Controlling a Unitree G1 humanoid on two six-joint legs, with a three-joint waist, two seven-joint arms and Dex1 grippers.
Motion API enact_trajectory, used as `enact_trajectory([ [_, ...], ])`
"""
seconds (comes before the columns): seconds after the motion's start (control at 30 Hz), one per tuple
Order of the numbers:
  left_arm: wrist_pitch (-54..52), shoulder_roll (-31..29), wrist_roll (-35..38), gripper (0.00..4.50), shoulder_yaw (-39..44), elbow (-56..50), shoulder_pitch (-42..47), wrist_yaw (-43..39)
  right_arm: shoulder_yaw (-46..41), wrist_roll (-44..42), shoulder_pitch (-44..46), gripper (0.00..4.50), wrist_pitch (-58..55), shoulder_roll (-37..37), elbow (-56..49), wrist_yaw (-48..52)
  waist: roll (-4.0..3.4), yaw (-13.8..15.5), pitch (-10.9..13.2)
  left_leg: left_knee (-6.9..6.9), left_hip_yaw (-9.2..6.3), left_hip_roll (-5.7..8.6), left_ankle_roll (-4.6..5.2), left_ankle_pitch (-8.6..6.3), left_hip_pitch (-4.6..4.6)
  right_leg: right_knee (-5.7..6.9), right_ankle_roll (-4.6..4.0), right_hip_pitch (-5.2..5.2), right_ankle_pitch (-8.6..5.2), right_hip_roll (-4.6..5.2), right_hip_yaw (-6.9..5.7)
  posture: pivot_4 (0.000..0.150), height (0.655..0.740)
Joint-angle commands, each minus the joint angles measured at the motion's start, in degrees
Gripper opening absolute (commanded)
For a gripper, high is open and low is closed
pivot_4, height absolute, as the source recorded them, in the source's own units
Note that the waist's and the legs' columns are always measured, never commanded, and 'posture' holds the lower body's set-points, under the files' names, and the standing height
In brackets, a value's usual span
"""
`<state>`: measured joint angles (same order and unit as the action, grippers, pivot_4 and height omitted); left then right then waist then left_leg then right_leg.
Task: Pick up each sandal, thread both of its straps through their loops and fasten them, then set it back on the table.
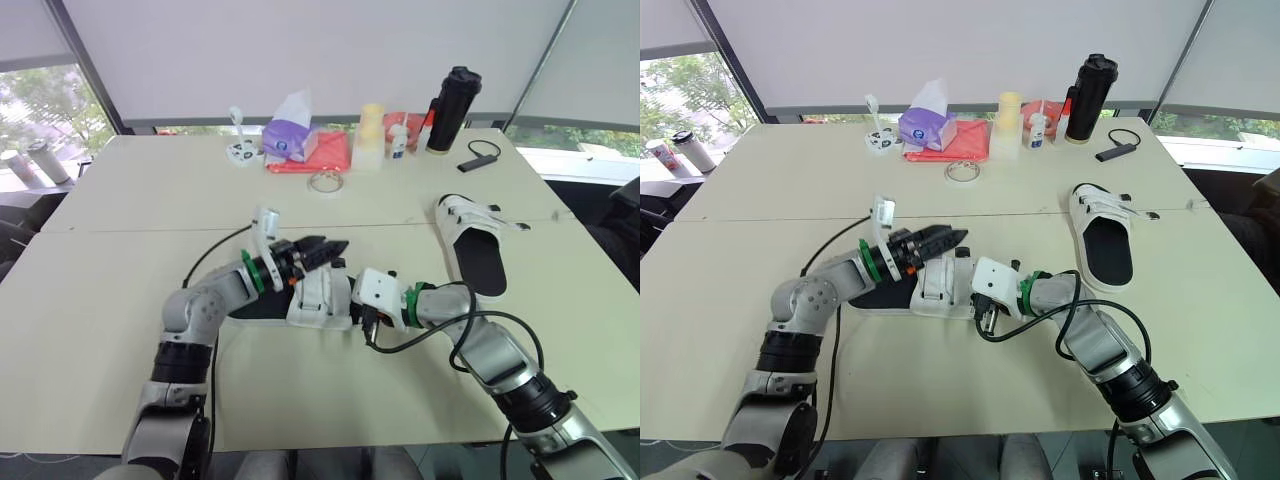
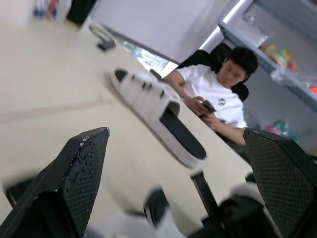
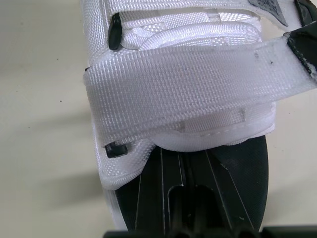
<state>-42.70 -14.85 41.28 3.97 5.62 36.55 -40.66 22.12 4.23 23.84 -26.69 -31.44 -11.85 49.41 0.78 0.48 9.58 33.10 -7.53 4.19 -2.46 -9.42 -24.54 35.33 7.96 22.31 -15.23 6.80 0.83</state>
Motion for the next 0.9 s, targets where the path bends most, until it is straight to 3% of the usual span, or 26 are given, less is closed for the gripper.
enact_trajectory([
  [0.03,4.38,-3.26,-5.36,4.45,-3.74,1.11,1.7,-4.92,2.05,1.02,-1.05,0.0,-1.06,0.06,2.53,0.38,-0.03,-0.09,-0.02,0.0,0.03,0.0,0.0,0.0,0.02,0.0,0.0,-0.01,0.0,0.0,0.01,0.15,0.7296],
  [0.17,10.25,-7.0,-13.03,4.45,-10.83,4.66,2.87,-11.96,2.16,1.09,-0.59,0.0,-0.89,0.32,2.92,0.35,-0.01,-0.14,-0.01,0.0,0.04,0.0,0.0,0.0,0.04,0.01,0.0,-0.02,0.0,0.0,0.01,0.15,0.7296],
  [0.33,13.37,-9.17,-16.79,4.45,-14.8,10.13,6.86,-20.52,2.14,1.22,-0.72,0.0,-0.54,0.11,3.02,0.5,0.0,-0.26,0.0,0.0,0.02,-0.01,-0.01,0.01,0.04,0.05,-0.03,0.01,0.01,-0.02,0.01,0.15,0.7296],
  [0.6,18.23,-7.43,-20.65,4.45,-15.39,19.95,12.21,-26.55,2.07,1.24,-0.86,0.0,-0.56,0.0,2.82,0.31,0.0,-0.87,0.0,-0.01,0.0,-0.02,0.0,0.01,0.03,0.06,0.11,0.02,0.07,-0.02,0.0,0.15,0.7296],
  [0.9,18.12,-5.59,-22.58,4.45,-15.78,23.07,14.39,-30.43,1.88,1.3,-1.24,0.0,-0.58,-0.47,2.69,0.03,0.02,-1.11,0.01,-0.01,-0.02,-0.01,0.01,0.02,0.02,0.08,0.21,0.0,0.1,-0.02,-0.01,0.15,0.7296],
])
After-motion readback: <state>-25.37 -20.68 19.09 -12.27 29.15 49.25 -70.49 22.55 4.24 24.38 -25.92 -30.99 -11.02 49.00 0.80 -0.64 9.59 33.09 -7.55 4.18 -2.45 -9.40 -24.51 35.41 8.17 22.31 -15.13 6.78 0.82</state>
